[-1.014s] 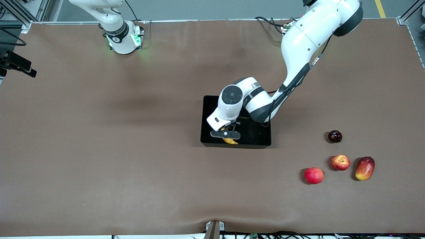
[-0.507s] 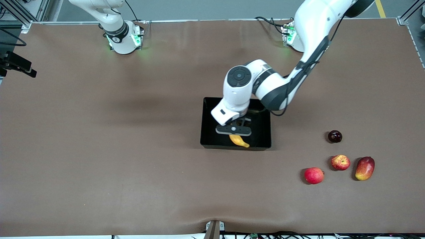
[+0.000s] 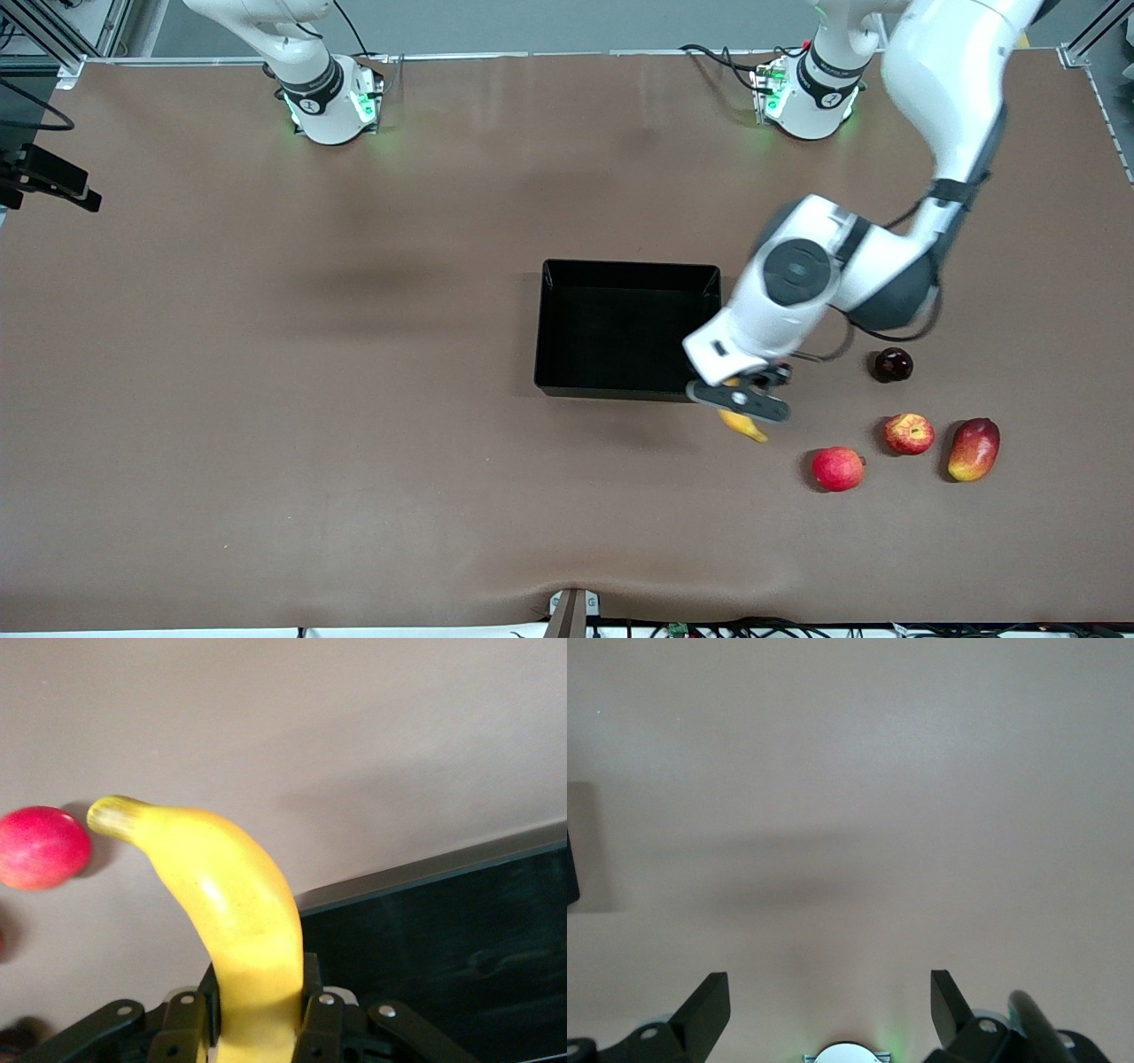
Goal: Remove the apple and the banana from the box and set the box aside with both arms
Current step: 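Lift the banana out of the box with the left gripper, then lower the banana beside the red apples and open the left gripper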
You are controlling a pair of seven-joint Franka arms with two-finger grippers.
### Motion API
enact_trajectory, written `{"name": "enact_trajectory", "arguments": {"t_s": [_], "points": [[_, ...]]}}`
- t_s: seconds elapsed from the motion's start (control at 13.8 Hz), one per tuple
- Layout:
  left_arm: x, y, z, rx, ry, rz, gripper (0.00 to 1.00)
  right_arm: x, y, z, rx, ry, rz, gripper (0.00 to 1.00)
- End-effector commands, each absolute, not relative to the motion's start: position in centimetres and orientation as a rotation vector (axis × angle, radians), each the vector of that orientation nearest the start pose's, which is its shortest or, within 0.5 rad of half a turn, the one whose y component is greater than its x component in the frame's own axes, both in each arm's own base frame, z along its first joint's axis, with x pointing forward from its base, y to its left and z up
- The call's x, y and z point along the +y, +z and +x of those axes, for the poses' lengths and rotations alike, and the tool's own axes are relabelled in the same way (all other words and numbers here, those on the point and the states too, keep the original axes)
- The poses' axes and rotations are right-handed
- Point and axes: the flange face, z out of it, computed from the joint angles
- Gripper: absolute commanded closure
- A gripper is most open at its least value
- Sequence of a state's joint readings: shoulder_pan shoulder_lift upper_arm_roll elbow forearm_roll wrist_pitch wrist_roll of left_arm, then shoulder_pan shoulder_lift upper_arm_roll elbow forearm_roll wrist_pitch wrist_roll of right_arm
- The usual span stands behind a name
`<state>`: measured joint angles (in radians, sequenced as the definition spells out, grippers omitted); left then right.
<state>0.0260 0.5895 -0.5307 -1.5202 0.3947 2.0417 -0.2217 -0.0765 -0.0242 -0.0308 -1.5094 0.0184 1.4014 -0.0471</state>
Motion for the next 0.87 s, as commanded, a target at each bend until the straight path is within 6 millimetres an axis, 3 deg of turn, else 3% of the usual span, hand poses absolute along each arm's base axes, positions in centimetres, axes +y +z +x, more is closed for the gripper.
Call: {"name": "enact_trajectory", "arguments": {"t_s": [0.0, 0.36, 0.65, 0.8], "points": [[-22.9, 33.5, 65.8, 0.781, 0.01, -3.017, 1.0, -5.8, 65.6, 52.7, 0.091, 0.116, -3.112, 0.0], [-17.0, 28.6, 67.5, 1.066, 0.107, -2.986, 1.0, -5.7, 65.6, 52.7, 0.089, 0.119, -3.112, 0.0], [-15.7, 26.2, 67.5, 1.125, 0.16, -2.957, 1.0, -5.7, 65.6, 52.7, 0.087, 0.119, -3.112, 0.0], [-14.1, 24.9, 67.7, 1.121, 0.191, -2.945, 1.0, -5.7, 65.6, 52.7, 0.089, 0.119, -3.112, 0.0]]}}
